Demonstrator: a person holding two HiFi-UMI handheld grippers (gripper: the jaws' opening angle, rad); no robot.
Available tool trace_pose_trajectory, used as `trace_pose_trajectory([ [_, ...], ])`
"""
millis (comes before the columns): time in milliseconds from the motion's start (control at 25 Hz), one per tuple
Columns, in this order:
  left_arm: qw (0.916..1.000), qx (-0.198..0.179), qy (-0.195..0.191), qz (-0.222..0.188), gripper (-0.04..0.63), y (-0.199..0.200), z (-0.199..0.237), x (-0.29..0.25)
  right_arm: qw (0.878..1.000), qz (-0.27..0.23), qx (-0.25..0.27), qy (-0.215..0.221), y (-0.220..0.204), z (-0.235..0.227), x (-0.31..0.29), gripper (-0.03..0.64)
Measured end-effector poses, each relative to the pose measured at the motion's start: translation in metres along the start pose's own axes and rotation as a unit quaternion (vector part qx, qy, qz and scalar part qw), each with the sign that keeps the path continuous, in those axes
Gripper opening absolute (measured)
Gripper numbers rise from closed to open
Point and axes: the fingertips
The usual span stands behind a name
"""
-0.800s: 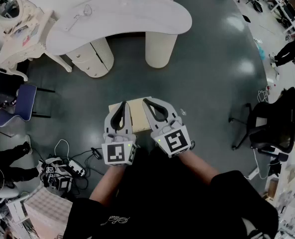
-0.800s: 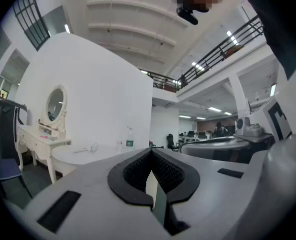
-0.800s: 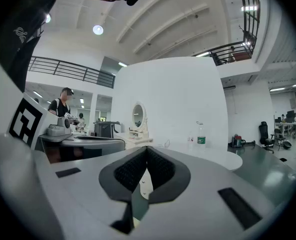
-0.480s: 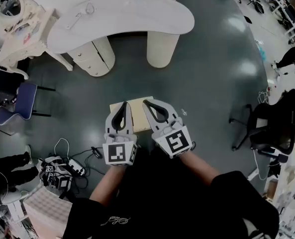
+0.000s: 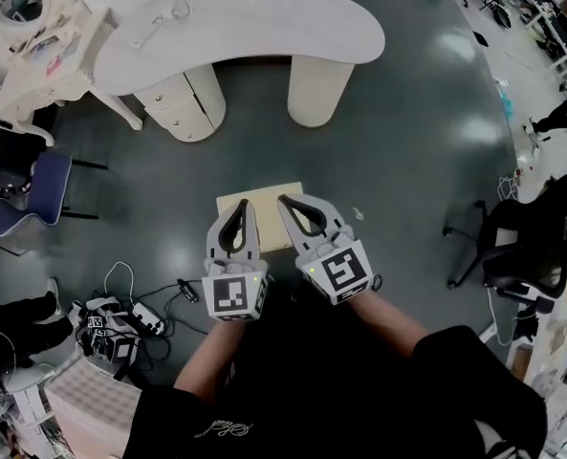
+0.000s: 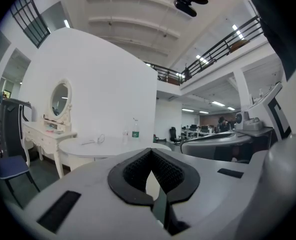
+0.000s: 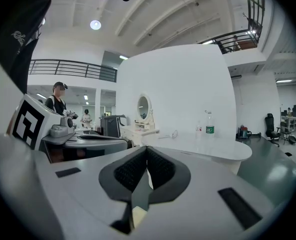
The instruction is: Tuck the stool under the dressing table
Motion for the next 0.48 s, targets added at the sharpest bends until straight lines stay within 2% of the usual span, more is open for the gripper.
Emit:
trace_pose_trajectory([
  [240, 0.9995, 0.002, 0.001, 0.031, 0.001, -0.024, 0.018, 0.008, 0.999, 0.032, -0.001, 0.000, -0.017, 0.009, -0.016, 0.006],
  [480, 0.9980, 0.010, -0.002, 0.062, 0.001, -0.050, 0.040, 0.016, 0.997, 0.071, -0.032, -0.010, -0.035, 0.031, -0.036, 0.006],
])
Point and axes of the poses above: the fingertips, and each gripper's own axes: x backward along the fingers, z to its left, y out of its top, and after that the axes turned 12 degrees about -y, right-handed
